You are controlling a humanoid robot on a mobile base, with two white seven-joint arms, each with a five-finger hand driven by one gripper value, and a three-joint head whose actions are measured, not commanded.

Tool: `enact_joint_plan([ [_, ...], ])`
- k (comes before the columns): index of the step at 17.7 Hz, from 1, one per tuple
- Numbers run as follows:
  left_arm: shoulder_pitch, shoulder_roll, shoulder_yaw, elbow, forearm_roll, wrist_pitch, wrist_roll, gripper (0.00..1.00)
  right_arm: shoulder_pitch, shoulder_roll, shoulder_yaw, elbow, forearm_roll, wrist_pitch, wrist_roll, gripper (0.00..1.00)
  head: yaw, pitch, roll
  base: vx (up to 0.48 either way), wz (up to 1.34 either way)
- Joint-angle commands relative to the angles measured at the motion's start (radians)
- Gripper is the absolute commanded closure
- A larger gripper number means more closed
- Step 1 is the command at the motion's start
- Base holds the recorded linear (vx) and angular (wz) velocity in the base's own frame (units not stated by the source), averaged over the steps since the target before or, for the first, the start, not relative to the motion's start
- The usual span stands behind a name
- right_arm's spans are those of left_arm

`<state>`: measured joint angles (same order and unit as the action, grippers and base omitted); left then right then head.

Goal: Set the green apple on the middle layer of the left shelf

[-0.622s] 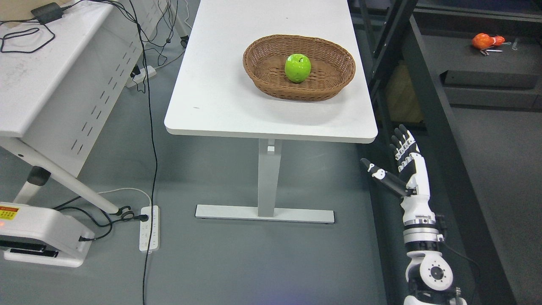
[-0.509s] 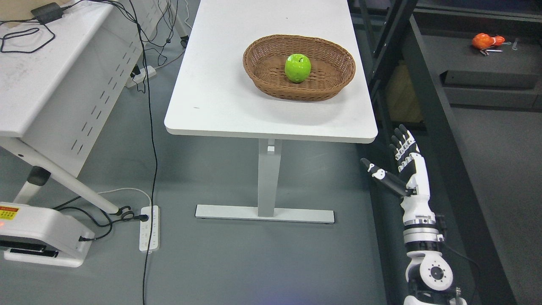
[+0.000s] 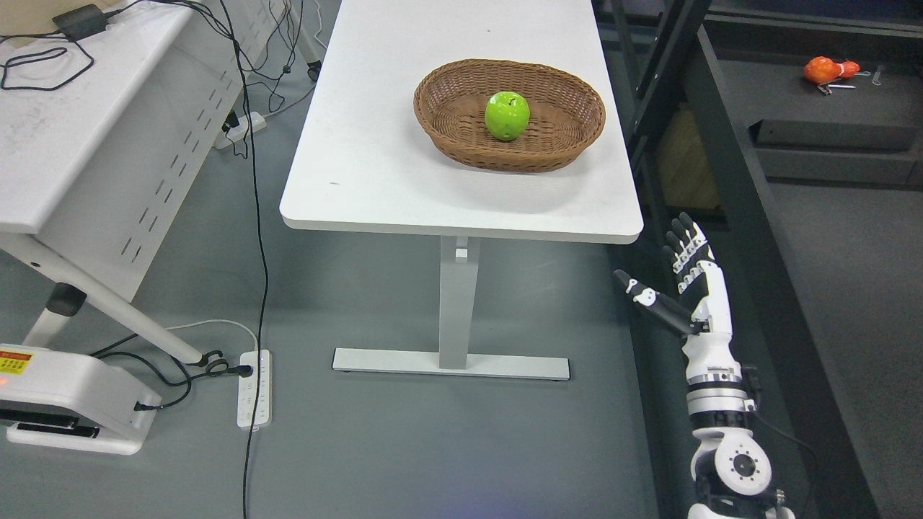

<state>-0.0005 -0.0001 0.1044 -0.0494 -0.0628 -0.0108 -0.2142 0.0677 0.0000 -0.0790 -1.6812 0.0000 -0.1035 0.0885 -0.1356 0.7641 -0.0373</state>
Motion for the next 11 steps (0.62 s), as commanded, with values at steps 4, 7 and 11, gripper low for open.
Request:
enact_joint_plan([
  [4, 0.01, 0.018, 0.0, 0.0, 0.0, 0.002, 0.001, 0.0, -0.002, -0.075, 0.012, 0.0, 0.286, -0.068, -0.016, 0.0, 0.0, 0.0, 0.0, 0.0, 0.0],
  [7, 0.01, 0.018, 0.0, 0.0, 0.0, 0.002, 0.001, 0.0, -0.006, -0.086, 0.012, 0.0, 0.443, -0.058, -0.059, 0.0, 0.0, 0.0, 0.0, 0.0, 0.0],
  [11, 0.01, 0.018, 0.0, 0.0, 0.0, 0.0, -0.001, 0.0, -0.011, -0.089, 0.01, -0.002, 0.452, -0.084, -0.059, 0.0, 0.0, 0.0, 0.0, 0.019, 0.0],
])
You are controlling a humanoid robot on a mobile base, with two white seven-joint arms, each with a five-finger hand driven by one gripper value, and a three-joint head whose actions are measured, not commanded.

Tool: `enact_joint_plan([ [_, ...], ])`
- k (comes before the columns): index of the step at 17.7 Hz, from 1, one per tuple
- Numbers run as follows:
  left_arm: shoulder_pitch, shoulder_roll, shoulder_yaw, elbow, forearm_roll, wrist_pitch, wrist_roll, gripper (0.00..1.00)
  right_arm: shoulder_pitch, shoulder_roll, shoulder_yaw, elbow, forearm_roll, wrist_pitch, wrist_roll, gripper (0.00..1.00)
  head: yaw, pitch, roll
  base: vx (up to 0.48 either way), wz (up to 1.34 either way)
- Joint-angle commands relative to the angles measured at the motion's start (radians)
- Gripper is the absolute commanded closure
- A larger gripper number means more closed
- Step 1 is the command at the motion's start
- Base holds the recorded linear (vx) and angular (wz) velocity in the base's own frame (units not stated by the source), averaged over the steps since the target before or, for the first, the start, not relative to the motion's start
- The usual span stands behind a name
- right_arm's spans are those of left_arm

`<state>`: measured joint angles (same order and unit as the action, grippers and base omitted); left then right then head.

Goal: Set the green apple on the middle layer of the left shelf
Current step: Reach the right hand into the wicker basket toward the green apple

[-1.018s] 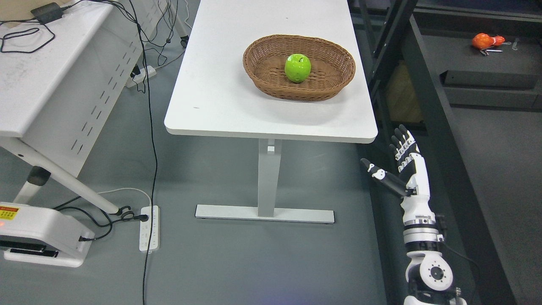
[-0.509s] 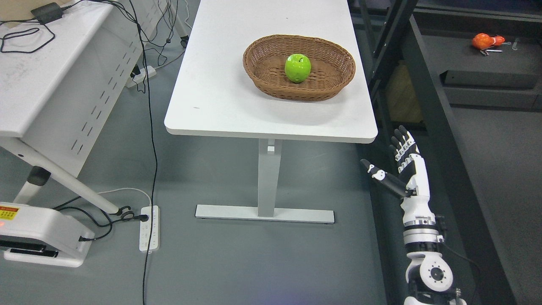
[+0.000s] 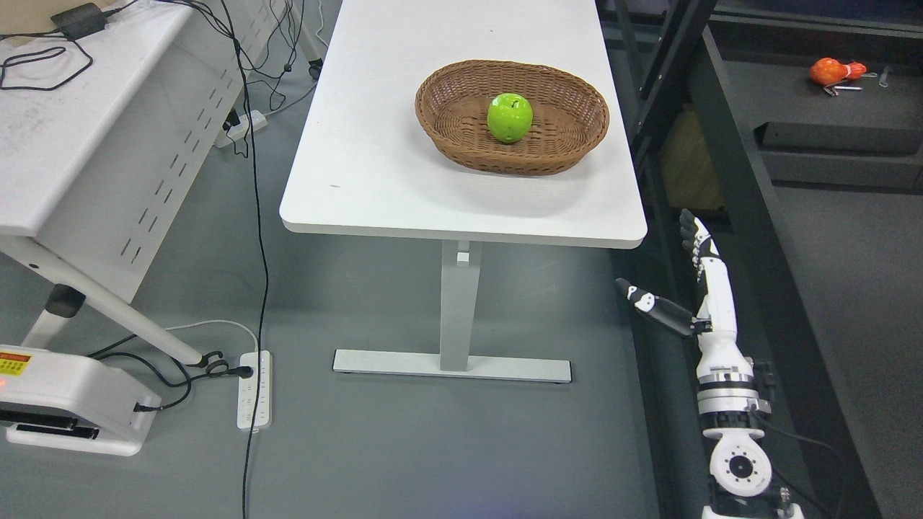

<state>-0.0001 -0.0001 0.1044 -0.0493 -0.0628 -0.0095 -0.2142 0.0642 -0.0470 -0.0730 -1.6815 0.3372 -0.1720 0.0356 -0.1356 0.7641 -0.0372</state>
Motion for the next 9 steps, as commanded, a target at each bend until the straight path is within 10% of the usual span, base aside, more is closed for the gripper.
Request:
enact_joint_plan([
  [1, 0.009, 0.018, 0.0, 0.0, 0.0, 0.0, -0.001, 0.0, -0.007, -0.044, 0.001, -0.003, 0.118, -0.026, -0.005, 0.0, 0.0, 0.0, 0.0, 0.038, 0.02],
  [9, 0.009, 0.018, 0.0, 0.0, 0.0, 0.0, 0.001, 0.0, -0.012, -0.042, -0.004, -0.023, 0.106, -0.144, 0.007, 0.0, 0.0, 0.0, 0.0, 0.1, 0.03],
])
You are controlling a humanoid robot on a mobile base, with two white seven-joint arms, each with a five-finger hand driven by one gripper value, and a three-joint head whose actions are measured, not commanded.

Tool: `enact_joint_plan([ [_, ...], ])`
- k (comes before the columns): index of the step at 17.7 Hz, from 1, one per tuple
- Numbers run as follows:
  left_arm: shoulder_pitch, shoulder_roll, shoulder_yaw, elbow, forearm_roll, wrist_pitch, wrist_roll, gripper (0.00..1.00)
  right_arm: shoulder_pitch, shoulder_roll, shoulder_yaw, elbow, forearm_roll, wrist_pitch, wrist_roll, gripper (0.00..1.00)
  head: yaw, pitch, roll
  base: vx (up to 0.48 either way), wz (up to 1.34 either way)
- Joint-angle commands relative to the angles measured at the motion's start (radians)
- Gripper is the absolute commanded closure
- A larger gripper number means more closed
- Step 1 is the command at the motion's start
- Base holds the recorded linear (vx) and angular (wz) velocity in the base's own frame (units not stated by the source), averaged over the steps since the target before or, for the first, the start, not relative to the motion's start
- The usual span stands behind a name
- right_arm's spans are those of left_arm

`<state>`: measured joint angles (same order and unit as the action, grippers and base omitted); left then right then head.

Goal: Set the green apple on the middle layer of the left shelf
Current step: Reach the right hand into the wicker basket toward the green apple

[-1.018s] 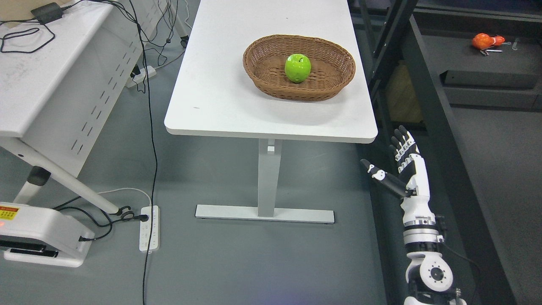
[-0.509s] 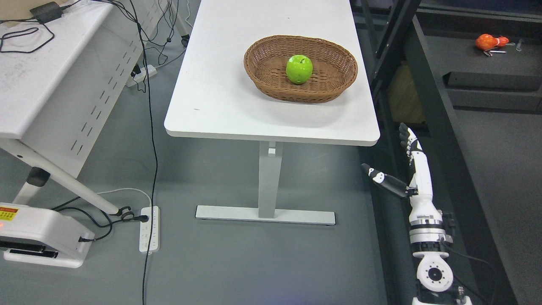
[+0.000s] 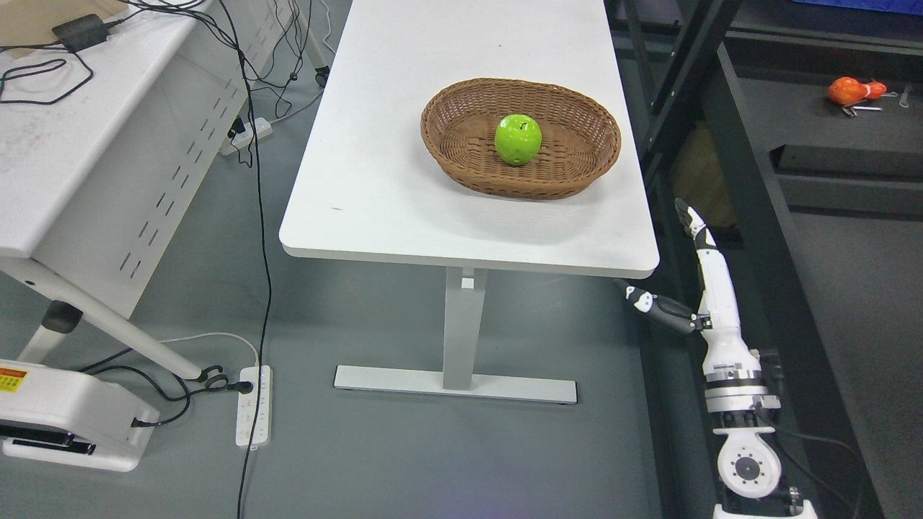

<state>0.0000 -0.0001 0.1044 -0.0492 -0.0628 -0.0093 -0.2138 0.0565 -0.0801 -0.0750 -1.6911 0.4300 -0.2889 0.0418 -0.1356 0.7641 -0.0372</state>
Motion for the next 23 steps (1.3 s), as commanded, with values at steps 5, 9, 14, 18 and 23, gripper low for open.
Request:
enact_joint_plan([
  [5, 0.009, 0.018, 0.0, 0.0, 0.0, -0.001, -0.001, 0.0, 0.0, -0.003, -0.002, -0.013, 0.012, -0.041, -0.003, 0.0, 0.0, 0.0, 0.0, 0.158, 0.13],
  [9, 0.009, 0.018, 0.0, 0.0, 0.0, -0.001, -0.001, 0.0, -0.033, 0.016, 0.006, -0.012, 0.013, -0.041, 0.001, 0.0, 0.0, 0.0, 0.0, 0.173, 0.2],
  [14, 0.009, 0.018, 0.0, 0.0, 0.0, 0.0, 0.001, 0.0, -0.076, 0.013, 0.04, 0.002, 0.032, 0.016, 0.006, 0.0, 0.0, 0.0, 0.0, 0.165, 0.17],
  [18, 0.009, 0.018, 0.0, 0.0, 0.0, 0.0, -0.001, 0.0, -0.145, 0.005, 0.081, 0.091, 0.134, 0.088, 0.026, 0.0, 0.0, 0.0, 0.0, 0.146, 0.12],
  [23, 0.009, 0.018, 0.0, 0.0, 0.0, -0.001, 0.001, 0.0, -0.199, -0.004, 0.142, 0.157, 0.225, 0.109, 0.047, 0.0, 0.0, 0.0, 0.0, 0.111, 0.05],
])
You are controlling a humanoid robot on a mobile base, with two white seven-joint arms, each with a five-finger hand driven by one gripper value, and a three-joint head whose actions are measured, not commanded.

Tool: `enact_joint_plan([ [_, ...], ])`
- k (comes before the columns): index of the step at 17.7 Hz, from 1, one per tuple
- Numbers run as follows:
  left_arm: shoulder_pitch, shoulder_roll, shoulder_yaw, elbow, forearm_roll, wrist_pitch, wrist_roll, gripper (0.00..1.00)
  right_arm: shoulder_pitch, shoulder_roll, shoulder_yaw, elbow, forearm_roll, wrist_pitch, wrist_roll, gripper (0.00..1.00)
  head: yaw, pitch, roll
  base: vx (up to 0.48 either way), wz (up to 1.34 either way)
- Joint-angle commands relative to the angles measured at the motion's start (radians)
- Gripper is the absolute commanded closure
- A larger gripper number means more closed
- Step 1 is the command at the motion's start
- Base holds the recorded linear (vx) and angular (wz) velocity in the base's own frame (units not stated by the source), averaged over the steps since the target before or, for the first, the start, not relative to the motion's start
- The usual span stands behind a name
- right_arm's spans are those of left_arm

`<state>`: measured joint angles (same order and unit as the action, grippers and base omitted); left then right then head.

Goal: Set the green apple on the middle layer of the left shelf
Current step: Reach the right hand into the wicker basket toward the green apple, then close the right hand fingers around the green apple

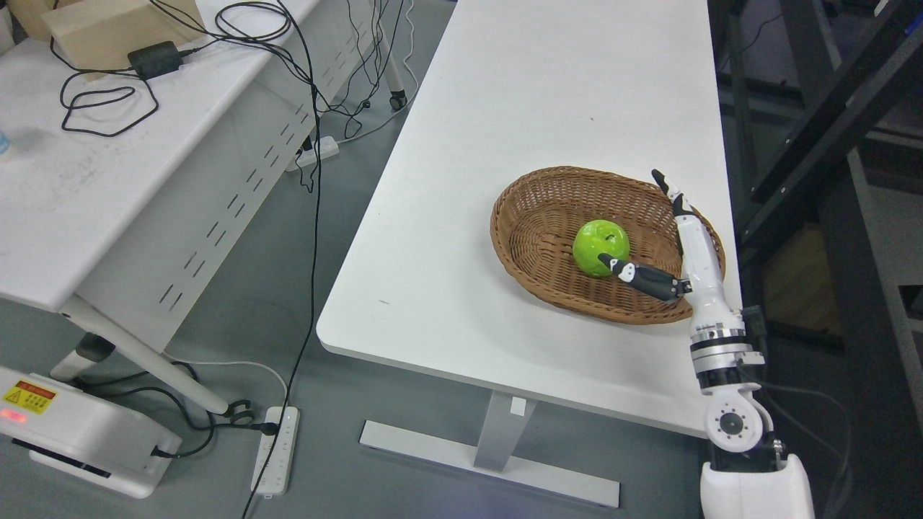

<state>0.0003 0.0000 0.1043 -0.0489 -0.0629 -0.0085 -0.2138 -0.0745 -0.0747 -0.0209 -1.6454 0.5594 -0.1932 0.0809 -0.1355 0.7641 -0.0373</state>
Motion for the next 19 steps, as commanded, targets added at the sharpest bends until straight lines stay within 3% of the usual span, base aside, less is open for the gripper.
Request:
enact_joint_plan([
  [1, 0.009, 0.018, 0.0, 0.0, 0.0, -0.001, 0.001, 0.0, -0.085, -0.016, 0.099, 0.139, 0.117, 0.014, 0.01, 0.0, 0.0, 0.0, 0.0, 0.083, 0.0],
  [6, 0.009, 0.018, 0.0, 0.0, 0.0, -0.001, -0.001, 0.0, -0.122, -0.025, 0.15, 0.209, 0.206, 0.014, 0.04, 0.0, 0.0, 0.0, 0.0, 0.072, 0.0],
  [8, 0.009, 0.018, 0.0, 0.0, 0.0, -0.001, 0.001, 0.0, -0.131, -0.065, 0.159, 0.234, 0.24, 0.014, 0.043, 0.0, 0.0, 0.0, 0.0, 0.053, 0.0],
  [14, 0.009, 0.018, 0.0, 0.0, 0.0, -0.002, -0.001, 0.0, -0.134, -0.151, 0.17, 0.265, 0.244, 0.009, 0.043, 0.0, 0.0, 0.0, 0.0, 0.019, 0.0],
  [19, 0.009, 0.018, 0.0, 0.0, 0.0, -0.001, -0.001, 0.0, -0.123, -0.155, 0.171, 0.265, 0.244, -0.009, 0.04, 0.0, 0.0, 0.0, 0.0, 0.0, 0.0],
])
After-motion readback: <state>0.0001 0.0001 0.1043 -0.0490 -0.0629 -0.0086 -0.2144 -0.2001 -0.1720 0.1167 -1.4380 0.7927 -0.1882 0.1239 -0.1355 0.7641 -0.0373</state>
